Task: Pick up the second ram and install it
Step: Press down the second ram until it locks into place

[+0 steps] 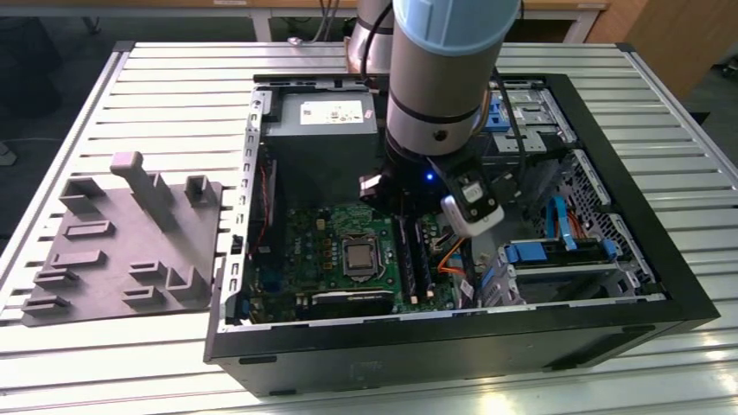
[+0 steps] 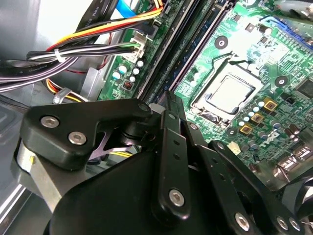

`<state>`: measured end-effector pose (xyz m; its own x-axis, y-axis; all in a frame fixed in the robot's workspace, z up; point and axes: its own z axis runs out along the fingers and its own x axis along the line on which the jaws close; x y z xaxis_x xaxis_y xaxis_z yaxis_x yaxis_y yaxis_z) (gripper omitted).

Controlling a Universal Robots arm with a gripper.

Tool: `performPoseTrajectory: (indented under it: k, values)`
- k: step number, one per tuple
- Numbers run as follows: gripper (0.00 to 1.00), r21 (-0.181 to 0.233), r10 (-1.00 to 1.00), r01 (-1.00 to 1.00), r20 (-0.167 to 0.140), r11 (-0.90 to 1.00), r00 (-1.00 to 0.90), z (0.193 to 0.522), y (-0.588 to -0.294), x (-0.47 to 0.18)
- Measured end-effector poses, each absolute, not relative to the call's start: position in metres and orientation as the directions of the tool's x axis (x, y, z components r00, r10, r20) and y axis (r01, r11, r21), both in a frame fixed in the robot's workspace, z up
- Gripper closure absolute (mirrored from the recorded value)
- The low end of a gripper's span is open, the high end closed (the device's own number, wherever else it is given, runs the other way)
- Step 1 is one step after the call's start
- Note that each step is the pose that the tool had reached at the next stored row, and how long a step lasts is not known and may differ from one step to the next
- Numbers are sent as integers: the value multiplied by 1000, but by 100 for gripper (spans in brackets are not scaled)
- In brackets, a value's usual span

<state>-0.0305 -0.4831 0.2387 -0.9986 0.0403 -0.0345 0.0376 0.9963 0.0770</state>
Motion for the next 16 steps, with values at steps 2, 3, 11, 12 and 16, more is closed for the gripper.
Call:
performPoseTrajectory:
  k: [2, 3, 11, 12, 16]
  values:
    - [89, 77, 40, 38, -35, 996, -999, 239, -484, -30]
    - [89, 77, 40, 38, -34, 996, -999, 239, -484, -30]
    - [89, 77, 40, 38, -35, 996, -999, 239, -486, -30]
    - [89, 77, 40, 38, -34, 996, -999, 239, -486, -30]
    - [89, 77, 40, 38, -34, 996, -999, 239, -487, -30]
